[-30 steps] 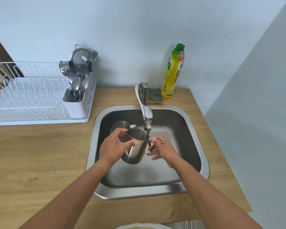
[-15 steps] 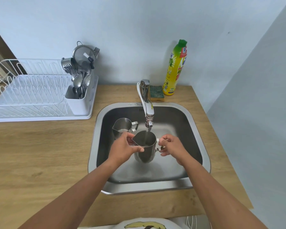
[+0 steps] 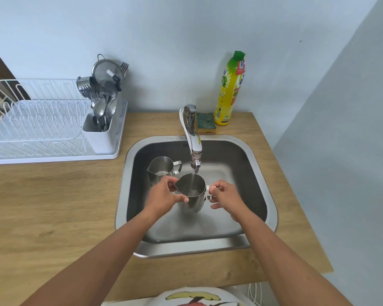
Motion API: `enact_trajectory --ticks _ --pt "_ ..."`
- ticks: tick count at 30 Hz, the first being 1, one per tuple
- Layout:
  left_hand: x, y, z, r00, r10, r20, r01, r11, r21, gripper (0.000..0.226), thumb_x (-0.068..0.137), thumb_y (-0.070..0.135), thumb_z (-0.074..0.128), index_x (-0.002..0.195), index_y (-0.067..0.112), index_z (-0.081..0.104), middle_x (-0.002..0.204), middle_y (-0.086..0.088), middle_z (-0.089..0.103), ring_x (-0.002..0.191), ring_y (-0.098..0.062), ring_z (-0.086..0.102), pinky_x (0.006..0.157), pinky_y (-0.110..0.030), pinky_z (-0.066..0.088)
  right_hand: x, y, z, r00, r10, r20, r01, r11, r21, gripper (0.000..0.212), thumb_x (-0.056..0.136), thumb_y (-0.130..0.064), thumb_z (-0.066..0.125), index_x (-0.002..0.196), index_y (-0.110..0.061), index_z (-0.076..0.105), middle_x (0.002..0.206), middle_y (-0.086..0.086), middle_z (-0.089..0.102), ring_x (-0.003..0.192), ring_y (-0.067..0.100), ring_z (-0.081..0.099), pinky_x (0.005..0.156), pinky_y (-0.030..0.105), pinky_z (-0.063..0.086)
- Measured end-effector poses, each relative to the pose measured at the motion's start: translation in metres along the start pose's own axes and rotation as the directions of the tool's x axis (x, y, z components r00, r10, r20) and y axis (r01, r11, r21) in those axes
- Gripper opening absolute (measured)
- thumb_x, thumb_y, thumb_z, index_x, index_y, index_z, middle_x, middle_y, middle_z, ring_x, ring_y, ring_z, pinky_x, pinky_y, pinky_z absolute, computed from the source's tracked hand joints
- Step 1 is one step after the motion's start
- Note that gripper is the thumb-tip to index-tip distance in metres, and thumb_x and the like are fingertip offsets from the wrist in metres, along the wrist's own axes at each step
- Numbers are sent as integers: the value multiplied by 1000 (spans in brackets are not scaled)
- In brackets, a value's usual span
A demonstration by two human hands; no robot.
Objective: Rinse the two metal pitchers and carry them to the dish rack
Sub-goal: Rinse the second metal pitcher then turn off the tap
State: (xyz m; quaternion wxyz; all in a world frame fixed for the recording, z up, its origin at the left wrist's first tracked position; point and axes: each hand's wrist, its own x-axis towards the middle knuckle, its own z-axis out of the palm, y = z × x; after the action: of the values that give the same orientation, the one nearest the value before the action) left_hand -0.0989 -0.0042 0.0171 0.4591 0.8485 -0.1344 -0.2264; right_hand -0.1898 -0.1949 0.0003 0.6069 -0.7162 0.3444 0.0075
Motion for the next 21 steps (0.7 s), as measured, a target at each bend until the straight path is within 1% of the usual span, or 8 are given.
enact_trajectory --ticks 2,4,8,10,14,17,19,21 --pt "-1 0 -1 1000 -5 22 5 1000 -11 65 58 22 94 112 20 57 93 14 64 90 -6 65 90 -28 52 -1 0 -3 1000 14 19 -14 1000 0 13 97 -14 54 86 -14 61 89 12 61 71 27 58 59 34 58" --pt "0 2 -1 1000 -14 25 15 1000 -24 63 58 22 94 109 21 57 90 17 65 87 0 65 88 -27 52 -1 1 -3 1000 10 -17 -10 1000 2 14 97 -16 55 84 -15 61 89 12 62 68 27 57 58 35 58" --pt "9 -1 -2 999 -30 39 32 997 -63 65 60 20 93 115 16 59 95 9 69 87 1 65 84 -20 51 -1 -1 -1 1000 10 -11 -10 1000 -19 12 97 -18 55 87 -17 62 88 12 63 68 27 60 58 36 58" --pt "14 -2 -6 999 -35 39 37 998 -57 65 61 27 92 116 17 60 96 7 69 90 -3 66 85 -20 49 -2 -6 -2 1000 17 0 -17 999 -45 10 97 -22 56 92 -16 62 86 12 66 65 28 64 54 34 57" --pt "25 -5 -9 996 -68 63 71 997 -44 63 59 45 89 113 20 65 99 5 73 95 -11 68 91 -32 54 -3 -13 1 999 23 -45 -30 988 -152 15 95 -30 55 98 -17 63 80 11 72 57 28 69 44 30 53" --pt "27 -7 -9 986 -138 91 149 981 -124 55 62 44 88 107 18 69 92 2 74 85 -12 69 80 -31 58 -5 -15 2 998 27 -51 -39 968 -247 19 96 -34 53 99 -18 63 75 10 74 55 27 72 43 30 52" --pt "26 -6 -9 976 -175 126 198 959 -201 43 67 40 87 98 14 74 78 0 72 73 -17 64 72 -31 55 -7 -18 2 998 35 -52 -50 945 -323 21 96 -36 51 96 -18 62 71 8 75 54 24 73 46 30 52" --pt "25 -5 -8 958 -225 176 267 927 -265 41 69 39 86 94 9 77 70 -7 66 68 -22 57 72 -35 56 -7 -20 2 998 42 -45 -56 917 -396 28 97 -39 49 94 -15 61 65 6 75 51 21 72 49 31 53"
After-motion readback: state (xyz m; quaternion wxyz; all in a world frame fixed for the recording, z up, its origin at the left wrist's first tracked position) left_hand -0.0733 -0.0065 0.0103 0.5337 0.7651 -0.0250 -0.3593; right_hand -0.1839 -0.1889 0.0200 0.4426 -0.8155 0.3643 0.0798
